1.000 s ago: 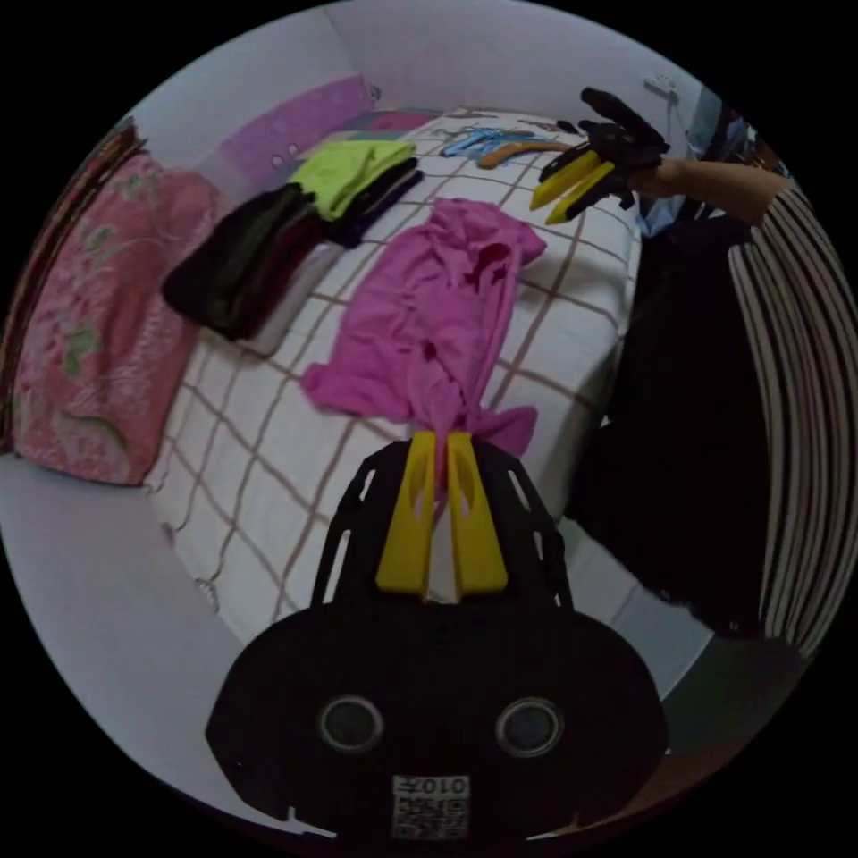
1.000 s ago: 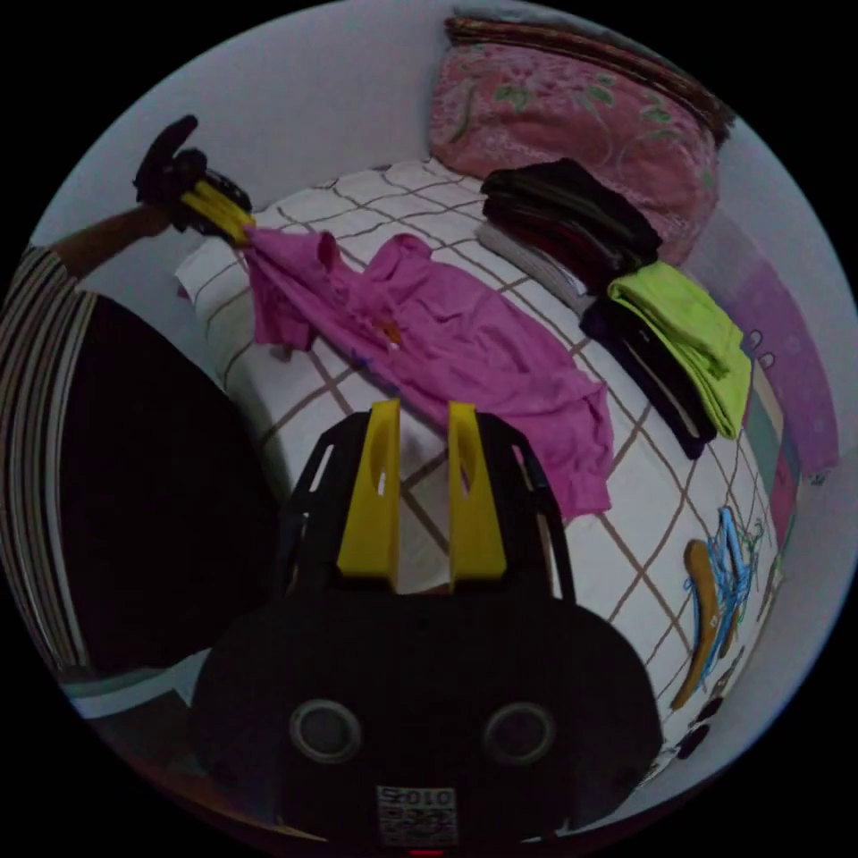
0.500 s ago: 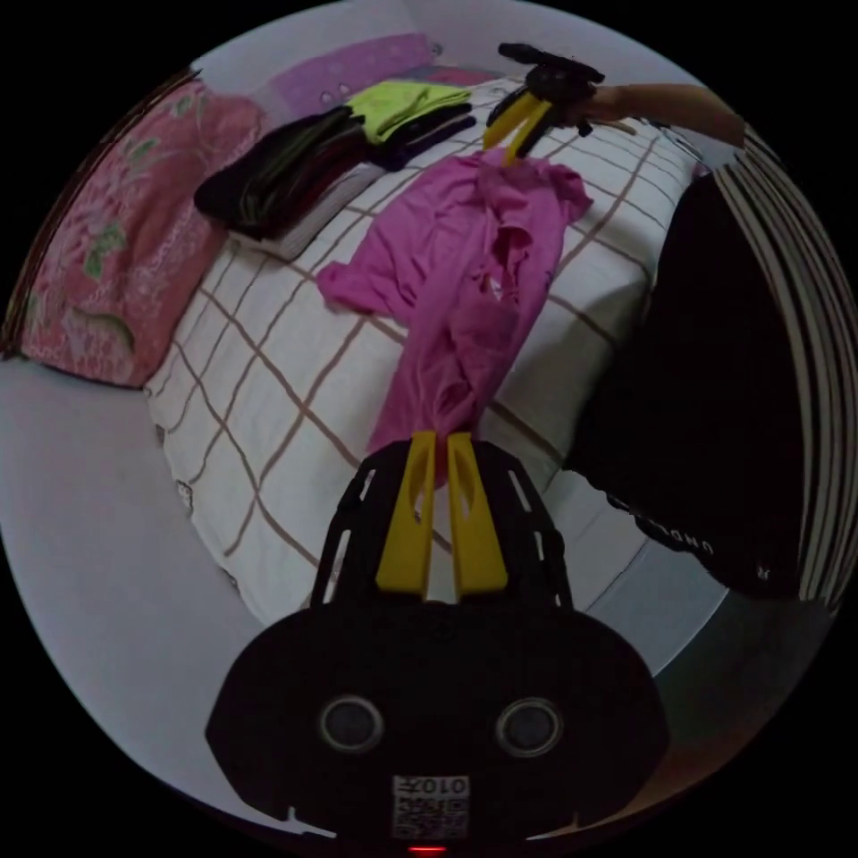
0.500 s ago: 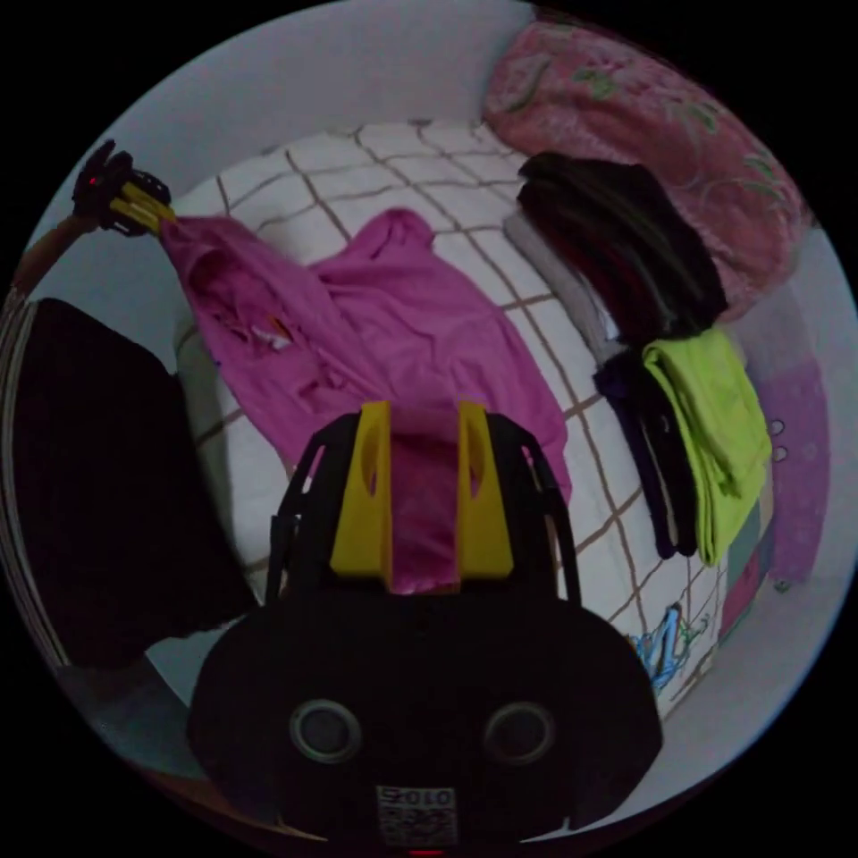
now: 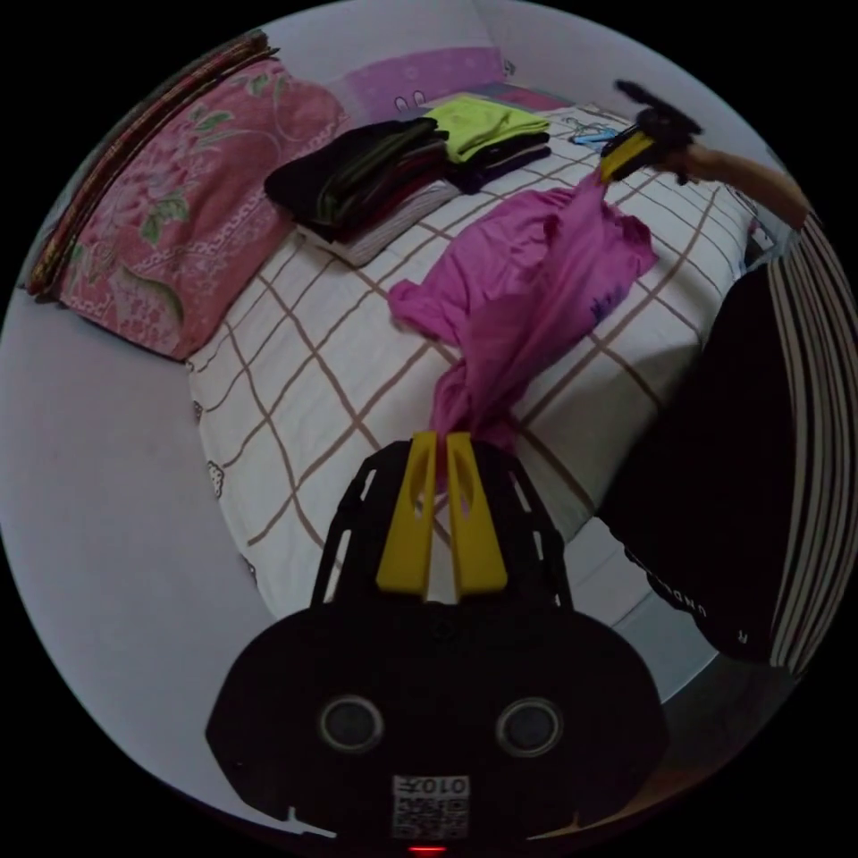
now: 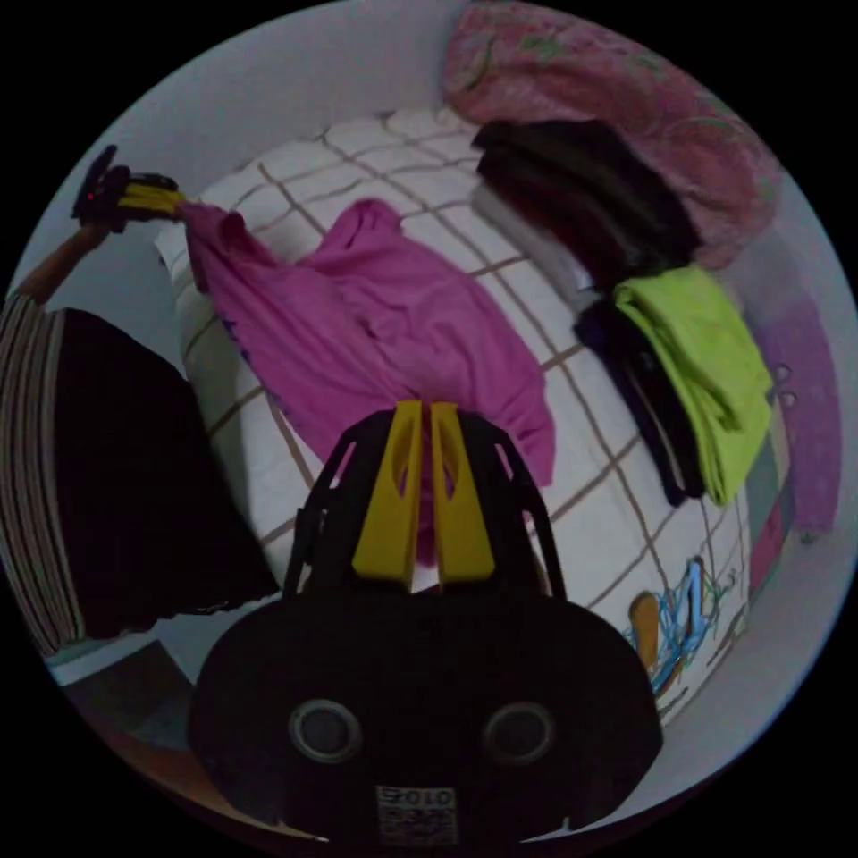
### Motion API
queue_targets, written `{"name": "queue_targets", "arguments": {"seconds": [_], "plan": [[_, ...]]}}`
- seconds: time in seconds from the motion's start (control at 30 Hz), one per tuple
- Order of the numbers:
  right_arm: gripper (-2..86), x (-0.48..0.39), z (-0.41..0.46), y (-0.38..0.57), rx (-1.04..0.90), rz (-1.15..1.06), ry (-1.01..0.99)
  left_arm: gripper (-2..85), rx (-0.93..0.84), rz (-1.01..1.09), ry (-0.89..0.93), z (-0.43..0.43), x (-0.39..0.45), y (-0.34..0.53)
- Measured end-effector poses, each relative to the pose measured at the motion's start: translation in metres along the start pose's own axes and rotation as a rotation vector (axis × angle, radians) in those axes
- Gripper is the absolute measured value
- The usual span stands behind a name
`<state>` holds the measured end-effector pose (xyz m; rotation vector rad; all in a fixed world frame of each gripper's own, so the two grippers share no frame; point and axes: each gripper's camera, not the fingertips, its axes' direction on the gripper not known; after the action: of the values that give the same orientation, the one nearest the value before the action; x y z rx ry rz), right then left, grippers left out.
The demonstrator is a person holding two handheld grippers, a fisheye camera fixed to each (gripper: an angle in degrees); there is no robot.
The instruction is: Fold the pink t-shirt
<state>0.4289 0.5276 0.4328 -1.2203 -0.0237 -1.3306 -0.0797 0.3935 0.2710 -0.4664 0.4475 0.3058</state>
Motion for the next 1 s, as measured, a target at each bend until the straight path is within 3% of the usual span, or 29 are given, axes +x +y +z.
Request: {"name": "queue_targets", "arguments": {"seconds": [0.1,0.27,0.4,0.57,0.83,1.0], "plan": [[3.8,-0.016,-0.018,0.046,0.023,0.067,-0.007,0.1,0.008,0.009,0.049,0.016,0.005,-0.001],[6.1,-0.06,0.047,0.092,-0.202,0.168,-0.177,0.0,-0.032,0.013,0.161,0.056,0.018,-0.006],[12.4,-0.07,0.051,0.085,-0.15,0.283,-0.158,-0.1,-0.063,0.017,0.153,0.067,0.019,-0.003],[10.8,-0.073,0.045,0.045,-0.055,0.179,-0.095,-0.1,-0.054,-0.036,0.178,0.066,0.008,0.005],[8.6,-0.09,0.095,0.005,-0.167,0.051,-0.112,-0.1,-0.068,-0.031,0.143,0.062,0.011,0.001],[9.8,-0.073,0.11,0.002,-0.208,0.13,-0.093,-0.1,-0.081,-0.017,0.149,0.065,0.009,-0.003]]}}
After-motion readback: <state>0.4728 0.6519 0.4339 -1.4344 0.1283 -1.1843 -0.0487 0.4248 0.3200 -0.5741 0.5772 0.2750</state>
